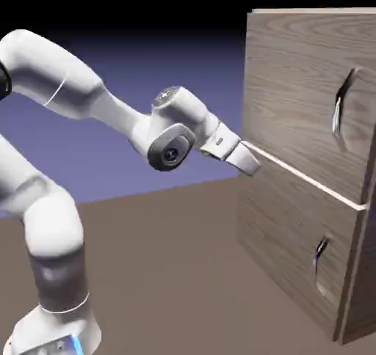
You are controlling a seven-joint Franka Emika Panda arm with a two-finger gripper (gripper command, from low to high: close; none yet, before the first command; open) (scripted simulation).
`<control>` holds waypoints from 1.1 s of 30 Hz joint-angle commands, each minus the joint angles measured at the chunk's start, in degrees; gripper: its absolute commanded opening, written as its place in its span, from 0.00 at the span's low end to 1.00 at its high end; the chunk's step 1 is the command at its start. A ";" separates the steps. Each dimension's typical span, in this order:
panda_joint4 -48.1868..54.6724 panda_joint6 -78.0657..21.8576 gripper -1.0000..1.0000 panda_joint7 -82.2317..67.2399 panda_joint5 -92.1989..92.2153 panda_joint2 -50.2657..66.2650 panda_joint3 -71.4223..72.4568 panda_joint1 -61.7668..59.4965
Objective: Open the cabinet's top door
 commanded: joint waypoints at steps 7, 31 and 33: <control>4.38 -0.92 0.50 8.64 -17.45 -5.97 -9.58 8.21; 19.39 -4.08 0.50 38.24 -77.25 -26.46 -42.42 36.34; 20.64 -4.35 0.50 40.70 -82.23 -28.16 -45.16 38.68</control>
